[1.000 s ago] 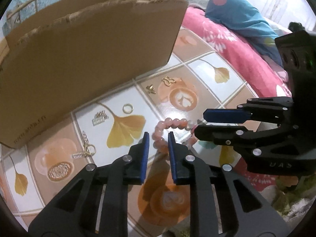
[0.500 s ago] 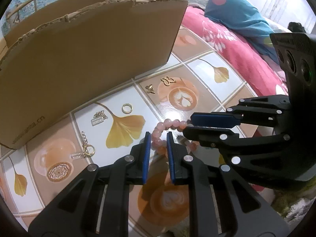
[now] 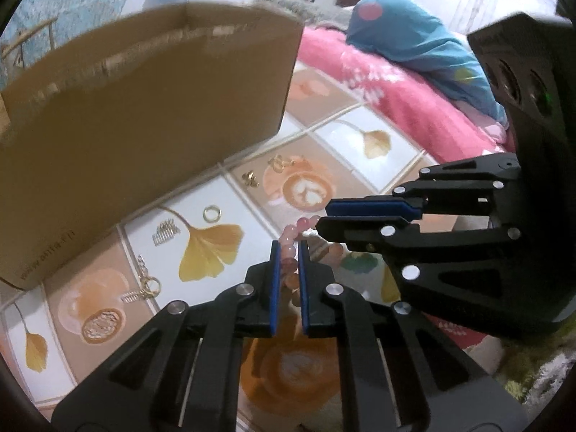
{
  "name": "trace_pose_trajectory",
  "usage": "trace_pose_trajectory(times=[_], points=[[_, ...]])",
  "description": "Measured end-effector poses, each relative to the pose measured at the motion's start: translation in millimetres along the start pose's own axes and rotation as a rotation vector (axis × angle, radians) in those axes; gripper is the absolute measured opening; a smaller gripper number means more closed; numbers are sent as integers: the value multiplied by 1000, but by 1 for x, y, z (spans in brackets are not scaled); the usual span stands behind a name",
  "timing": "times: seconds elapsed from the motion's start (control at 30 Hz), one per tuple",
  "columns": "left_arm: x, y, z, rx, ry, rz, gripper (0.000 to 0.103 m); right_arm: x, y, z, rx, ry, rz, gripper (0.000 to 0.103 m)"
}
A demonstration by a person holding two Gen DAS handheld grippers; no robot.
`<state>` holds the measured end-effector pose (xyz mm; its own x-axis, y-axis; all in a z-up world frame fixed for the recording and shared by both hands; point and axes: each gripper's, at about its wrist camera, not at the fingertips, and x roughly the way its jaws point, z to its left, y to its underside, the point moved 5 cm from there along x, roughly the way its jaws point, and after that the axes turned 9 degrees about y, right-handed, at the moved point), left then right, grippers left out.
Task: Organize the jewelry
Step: 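Carry the pink bracelet into the box with both grippers and open them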
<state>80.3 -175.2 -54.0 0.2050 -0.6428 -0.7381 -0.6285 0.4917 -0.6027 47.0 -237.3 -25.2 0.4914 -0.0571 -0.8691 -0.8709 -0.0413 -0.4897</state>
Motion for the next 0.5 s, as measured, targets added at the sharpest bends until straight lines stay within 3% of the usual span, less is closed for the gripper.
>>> trace_pose_trajectory(times=[0.1,0.3,0.5], points=[[-15,-6,-5,10,7,-38,8,-16,-8,1,-6,27,-39,9],[-76,-39,-12,47,3,-198,8,-60,-43,9,-27,35,-160,9],[-144,-81,3,74,-39,-339,8,-98,-106,25,-88,27,-329,9]])
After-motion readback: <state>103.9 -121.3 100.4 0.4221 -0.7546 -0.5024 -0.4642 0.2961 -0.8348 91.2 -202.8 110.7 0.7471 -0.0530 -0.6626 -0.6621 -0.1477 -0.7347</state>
